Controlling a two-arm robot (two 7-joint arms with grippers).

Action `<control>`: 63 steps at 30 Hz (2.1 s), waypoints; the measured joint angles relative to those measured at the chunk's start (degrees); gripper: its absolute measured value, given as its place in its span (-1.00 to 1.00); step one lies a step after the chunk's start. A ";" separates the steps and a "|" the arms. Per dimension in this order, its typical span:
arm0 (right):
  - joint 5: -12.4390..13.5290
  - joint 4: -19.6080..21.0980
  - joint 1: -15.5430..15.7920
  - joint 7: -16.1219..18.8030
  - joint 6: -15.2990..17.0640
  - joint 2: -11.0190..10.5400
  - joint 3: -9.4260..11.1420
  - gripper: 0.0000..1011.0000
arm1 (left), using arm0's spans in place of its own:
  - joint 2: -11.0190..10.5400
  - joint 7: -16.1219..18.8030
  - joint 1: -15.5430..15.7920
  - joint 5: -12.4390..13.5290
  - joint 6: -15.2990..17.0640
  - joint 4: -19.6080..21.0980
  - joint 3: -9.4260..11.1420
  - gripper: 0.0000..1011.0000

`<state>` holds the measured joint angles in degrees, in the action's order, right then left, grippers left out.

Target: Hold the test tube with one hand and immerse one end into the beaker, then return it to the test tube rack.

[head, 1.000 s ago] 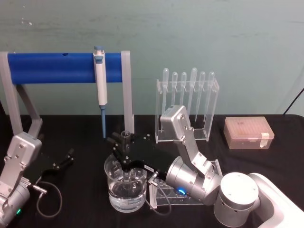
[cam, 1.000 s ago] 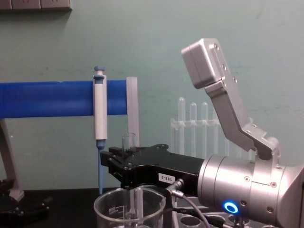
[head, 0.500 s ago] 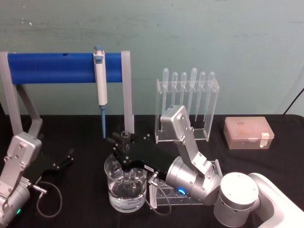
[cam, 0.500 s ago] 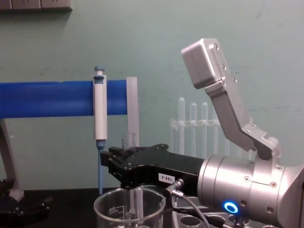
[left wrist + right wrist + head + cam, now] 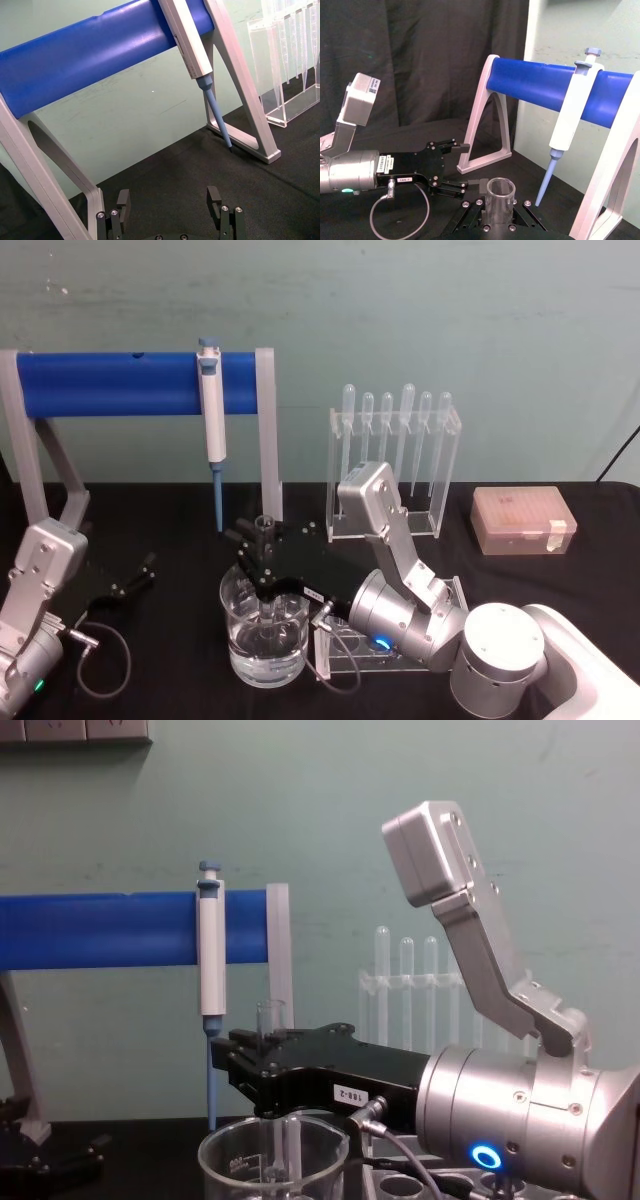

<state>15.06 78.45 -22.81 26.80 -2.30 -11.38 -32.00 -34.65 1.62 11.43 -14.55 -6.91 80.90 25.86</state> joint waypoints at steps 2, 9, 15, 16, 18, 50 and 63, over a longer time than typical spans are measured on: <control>0.00 0.00 0.00 0.00 0.00 0.00 0.00 -0.73 | 0.00 0.00 0.00 0.00 0.00 0.00 0.00 0.98; 0.00 0.00 0.00 0.00 0.00 0.00 0.00 -0.73 | 0.00 0.00 0.00 0.00 0.00 0.00 0.00 0.98; 0.00 0.00 0.00 0.00 0.00 0.00 0.00 -0.73 | 0.00 0.00 0.00 0.00 0.00 0.00 0.00 0.98; 0.00 0.00 0.00 0.00 0.00 0.00 0.00 -0.73 | 0.00 0.00 0.00 0.00 0.00 0.00 0.00 0.98; 0.00 0.00 0.00 0.00 0.00 0.00 0.00 -0.73 | 0.00 0.00 0.00 0.00 0.00 0.00 0.00 0.98; 0.00 0.00 0.00 0.00 0.00 0.00 0.00 -0.73 | 0.00 0.00 0.00 0.00 0.00 0.00 0.00 0.98; 0.00 0.00 0.00 0.00 0.00 0.00 0.00 -0.73 | 0.00 0.00 0.00 0.00 0.00 0.00 0.00 0.98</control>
<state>15.06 78.45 -22.80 26.80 -2.31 -11.38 -32.00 -34.65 1.62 11.43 -14.55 -6.91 80.90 25.86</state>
